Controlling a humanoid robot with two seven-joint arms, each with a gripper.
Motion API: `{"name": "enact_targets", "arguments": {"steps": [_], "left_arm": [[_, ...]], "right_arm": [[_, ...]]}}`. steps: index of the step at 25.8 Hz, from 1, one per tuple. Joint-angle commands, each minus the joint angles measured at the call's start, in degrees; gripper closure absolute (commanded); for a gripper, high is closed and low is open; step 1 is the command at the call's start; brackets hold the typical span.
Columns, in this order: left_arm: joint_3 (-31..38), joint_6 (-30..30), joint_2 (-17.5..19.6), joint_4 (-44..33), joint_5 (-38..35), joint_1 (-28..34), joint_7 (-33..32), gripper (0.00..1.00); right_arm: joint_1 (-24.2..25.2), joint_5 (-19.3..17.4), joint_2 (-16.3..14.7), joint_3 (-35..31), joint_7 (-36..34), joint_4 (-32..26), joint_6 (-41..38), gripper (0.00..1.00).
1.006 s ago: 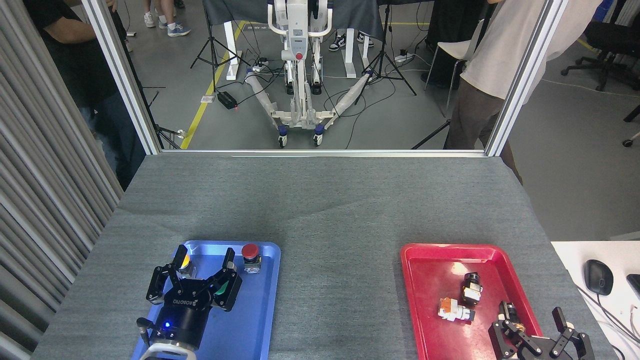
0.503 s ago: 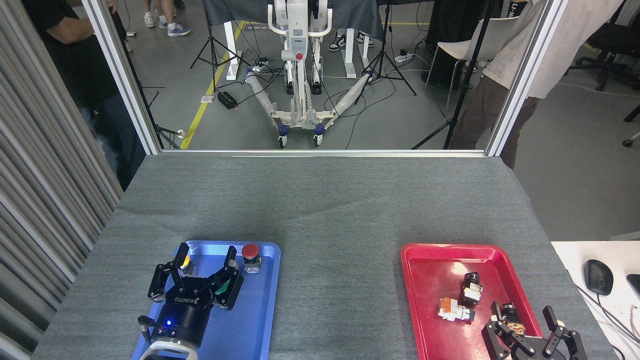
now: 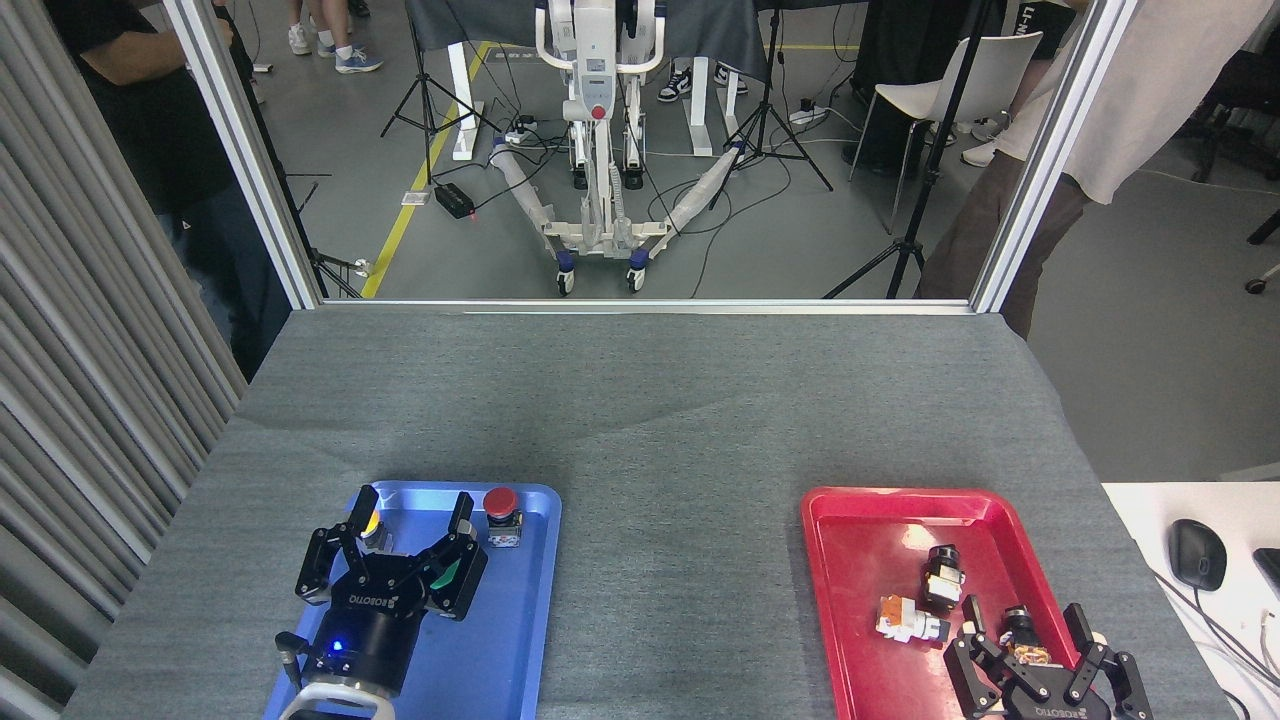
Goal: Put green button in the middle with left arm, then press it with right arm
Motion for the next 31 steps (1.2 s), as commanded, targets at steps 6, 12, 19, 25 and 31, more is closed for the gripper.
{"name": "enact_targets", "arguments": {"steps": [6,12,19,25,31], "left_arm": [[-0.09,0.01,0.04,0.00,0.00,-0.03,0.10,0.00],[-0.09,0.01,0.04,0.09,-0.09,0.06,0.10,0.00],[-0.09,0.01,0.04,0.35,-0.17,0.06,0.10,0.00],[-0.18,0.10,0.04,1.94,-0.35,-0.03,-0.34,0.00],[-0.18,0.10,0.04,4.13,-0.35,-0.38,-0.34,0.00]], "right_arm": [[-0.10,0.28,0.26,0.10,1.70,-0.14,0.04,0.00],[-0.01,0.36,0.26,0.10,1.70,-0.05,0.13,0.00],[-0.01,0.36,0.34,0.10,1.70,-0.05,0.40,0.00],[-0.10,0.54,0.96,0.10,1.70,-0.14,0.40,0.00],[-0.01,0.71,1.14,0.28,1.70,-0.23,0.40,0.00]]}}
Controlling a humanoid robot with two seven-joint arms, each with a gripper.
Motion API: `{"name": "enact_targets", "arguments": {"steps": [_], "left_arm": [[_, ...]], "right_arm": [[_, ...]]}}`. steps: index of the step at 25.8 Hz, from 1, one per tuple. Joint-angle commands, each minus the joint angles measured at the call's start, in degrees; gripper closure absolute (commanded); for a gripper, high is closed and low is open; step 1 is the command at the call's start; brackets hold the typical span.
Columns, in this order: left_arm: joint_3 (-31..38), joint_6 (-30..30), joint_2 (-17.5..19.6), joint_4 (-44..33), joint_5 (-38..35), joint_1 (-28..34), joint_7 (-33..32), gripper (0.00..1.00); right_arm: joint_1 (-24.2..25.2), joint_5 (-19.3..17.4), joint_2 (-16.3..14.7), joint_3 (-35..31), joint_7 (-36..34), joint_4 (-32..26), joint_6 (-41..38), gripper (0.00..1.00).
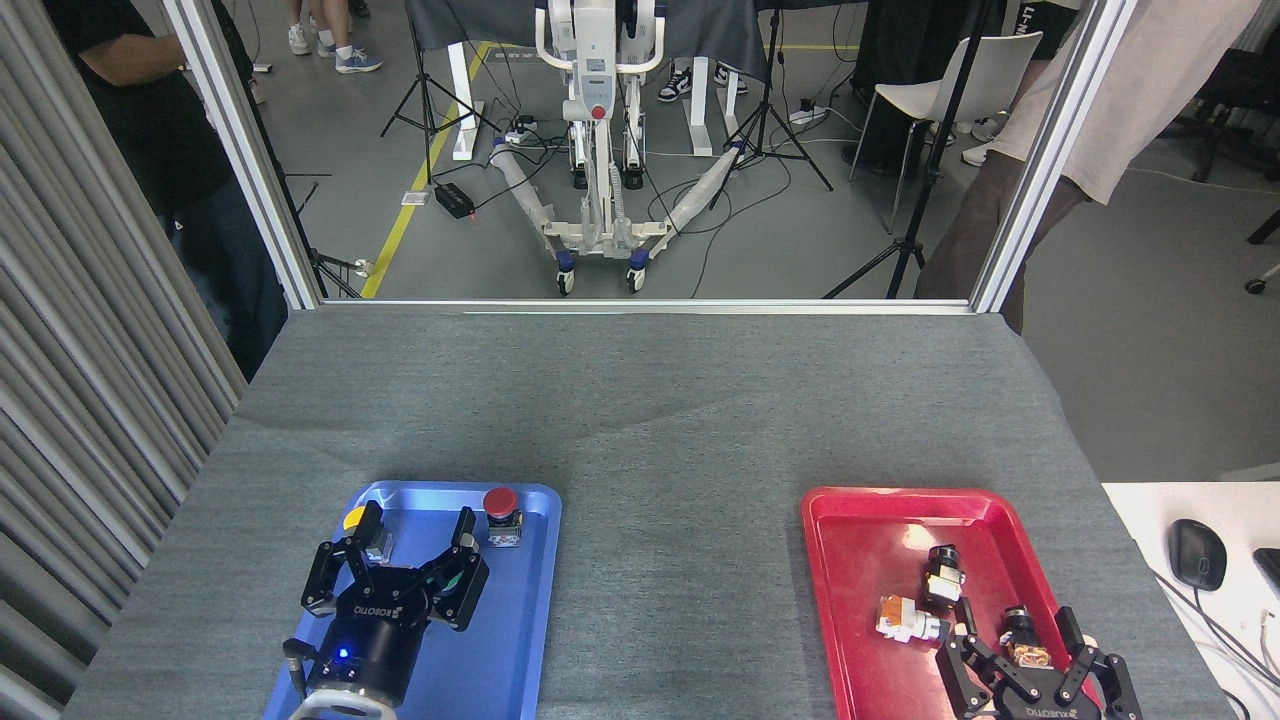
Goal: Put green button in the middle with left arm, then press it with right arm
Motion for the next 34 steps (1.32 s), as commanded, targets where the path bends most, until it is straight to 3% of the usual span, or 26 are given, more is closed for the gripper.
{"name": "enact_targets", "arguments": {"steps": [1,34], "left_arm": [[-0.09,0.00,0.00,0.72,0.00,-0.30,-0.02,0.00],[0.26,-2.63,1.14,3.09,0.09,5.06,0.42,0.00]], "right_arm": [[0.07,0.02,0.08,-0.02,-0.01,-0.03,-0.02,0.00],[-0.10,0.02,-0.01,-0.10,-0.01,0.06,-0.02,0.00]]}}
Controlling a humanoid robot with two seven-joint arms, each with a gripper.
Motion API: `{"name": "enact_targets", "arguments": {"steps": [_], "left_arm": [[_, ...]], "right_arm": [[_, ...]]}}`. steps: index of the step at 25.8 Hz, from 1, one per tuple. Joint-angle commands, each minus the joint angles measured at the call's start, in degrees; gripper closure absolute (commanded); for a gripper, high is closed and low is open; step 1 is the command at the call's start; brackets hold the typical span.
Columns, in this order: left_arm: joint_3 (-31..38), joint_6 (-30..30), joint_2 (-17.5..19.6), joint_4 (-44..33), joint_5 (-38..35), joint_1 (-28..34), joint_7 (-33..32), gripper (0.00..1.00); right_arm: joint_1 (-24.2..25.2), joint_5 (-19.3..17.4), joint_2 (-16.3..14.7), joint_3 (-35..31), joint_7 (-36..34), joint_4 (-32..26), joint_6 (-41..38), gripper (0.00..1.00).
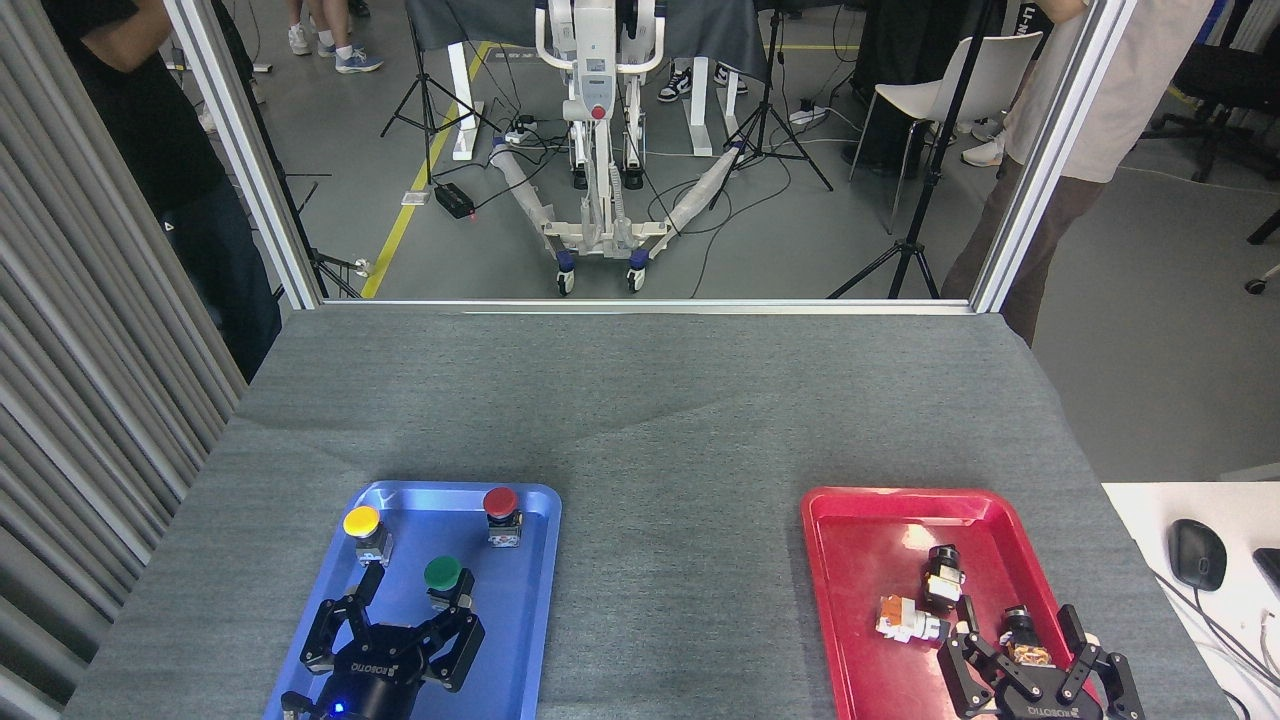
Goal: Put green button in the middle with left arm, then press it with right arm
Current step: 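Grasp the green button on the blue tray with the left gripper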
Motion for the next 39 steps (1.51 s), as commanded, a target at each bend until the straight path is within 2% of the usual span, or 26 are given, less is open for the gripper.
{"name": "enact_targets", "arguments": {"steps": [1,13,17,23,32,39], "left_arm": [[0.03,-0.03,0.06,-0.04,-0.22,0.52,-0.06,0.00],[0.03,0.06,-0.03,0.31,-0.04,0.43,-0.32,0.00],[-0.76,0.15,-0.73,6.72,-0.31,-0.71,-0.15,0.00],[-1.64,-0.03,-0.73,10.15,-0.31,-1.85,-0.23,0.00],[-2.17,0.06,-0.38,19.73,-0.31,-8.27,-0.23,0.00],[-2.26,-0.38,-0.21,24.04,-0.31,-11.52,-0.32,0.00]], "right_arm": [[0.00,0.00,0.03,0.00,0.01,-0.09,0.01,0.00],[0.00,0.00,0.03,0.00,0.01,-0.09,0.09,0.00],[0.09,0.00,0.03,0.00,0.01,-0.09,0.01,0.00],[0.09,0.00,-0.15,0.00,-0.07,0.00,0.01,0.00],[0.09,0.00,-0.24,0.00,0.01,-0.09,0.01,0.00],[0.09,0.00,-0.24,0.00,-0.07,-0.09,0.01,0.00]]}}
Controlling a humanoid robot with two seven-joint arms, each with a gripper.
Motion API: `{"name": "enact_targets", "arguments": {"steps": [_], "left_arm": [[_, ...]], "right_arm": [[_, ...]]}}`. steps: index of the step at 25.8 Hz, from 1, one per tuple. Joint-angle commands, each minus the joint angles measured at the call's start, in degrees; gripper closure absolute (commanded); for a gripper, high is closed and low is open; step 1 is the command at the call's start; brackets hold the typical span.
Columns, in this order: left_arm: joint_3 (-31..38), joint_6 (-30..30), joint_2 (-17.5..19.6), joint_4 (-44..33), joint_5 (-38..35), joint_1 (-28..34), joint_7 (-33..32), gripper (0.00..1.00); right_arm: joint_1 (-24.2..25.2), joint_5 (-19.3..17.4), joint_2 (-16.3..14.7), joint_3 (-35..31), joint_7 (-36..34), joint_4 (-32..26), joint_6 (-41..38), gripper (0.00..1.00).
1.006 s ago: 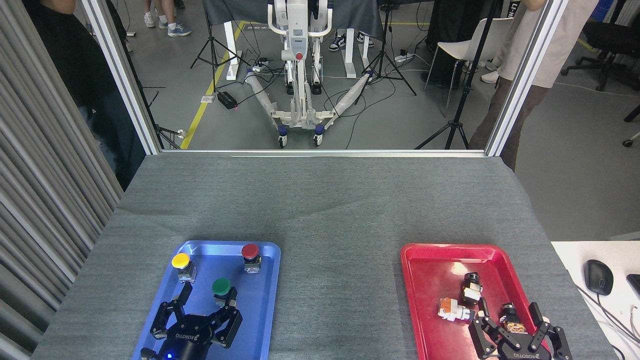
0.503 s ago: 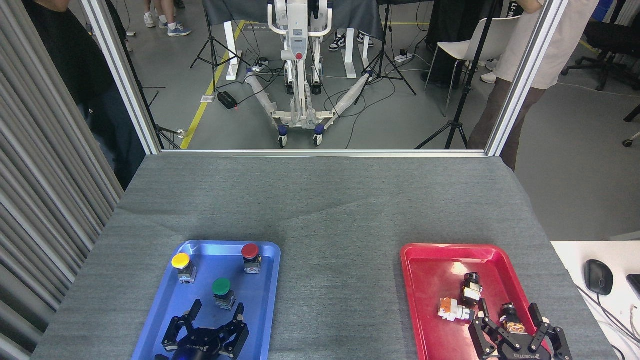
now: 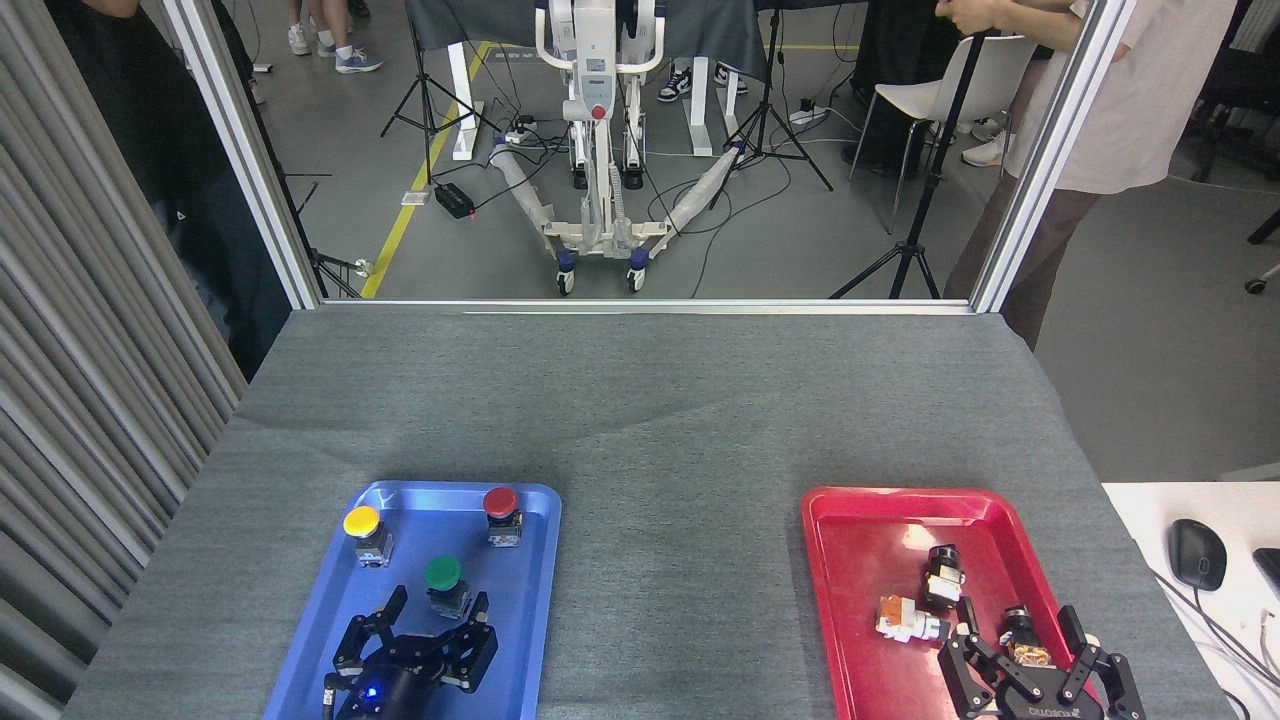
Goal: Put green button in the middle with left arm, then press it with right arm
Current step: 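Grasp the green button on the blue tray with the left gripper, then carry the green button off the tray to the table middle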
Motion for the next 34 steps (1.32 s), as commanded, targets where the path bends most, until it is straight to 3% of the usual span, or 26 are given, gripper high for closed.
{"name": "enact_targets", "arguments": {"steps": [1,4,6,10,14,17,20,24,27,31,34], "left_arm": [[-0.08,-0.52,0.00,2.18,0.00,-1.70,-0.07,0.00],[-0.08,-1.04,-0.09,2.71,0.00,-2.32,-0.07,0.03],[-0.08,-1.04,-0.09,2.97,0.00,-2.93,-0.25,0.29],[-0.17,-1.22,-0.09,4.82,-0.08,-3.11,-0.25,0.55],[-2.02,-4.73,0.70,4.73,-0.52,-2.85,-0.07,0.99],[-2.11,-8.16,1.67,2.53,-0.79,-2.85,0.10,1.00],[-2.63,-10.71,1.05,-5.11,-0.79,-3.02,0.54,1.00],[-11.86,-10.80,-1.67,-10.74,-1.14,-5.39,0.72,1.00],[-16.69,-10.10,-6.33,-3.80,-2.81,-7.59,0.89,1.00],[-18.10,-9.92,-12.66,9.30,-6.32,-11.72,1.77,1.00],[-21.18,-6.32,-12.92,14.40,-6.24,-13.48,3.88,1.00]], "right_arm": [[0.00,0.00,0.03,0.00,-0.10,-0.02,-0.09,0.00],[0.00,0.00,0.03,0.00,-0.10,-0.02,0.00,0.00],[0.00,0.00,0.03,0.00,-0.01,0.07,-0.09,0.00],[0.00,0.00,0.12,0.00,-0.10,-0.02,-0.09,0.00],[0.00,0.00,0.12,0.00,-0.01,-0.02,0.00,0.00],[0.00,0.00,0.12,0.00,-0.01,-0.02,0.00,0.00],[0.00,0.00,0.21,0.00,-0.01,-0.01,0.00,0.00],[0.00,0.00,0.29,0.00,-0.01,-0.02,0.09,0.00],[0.00,0.00,0.29,0.00,-0.01,-0.02,0.09,0.00],[0.00,0.00,0.29,0.00,-0.01,-0.02,0.09,0.00],[0.00,0.00,0.29,0.00,-0.01,-0.02,0.17,0.00]]}}
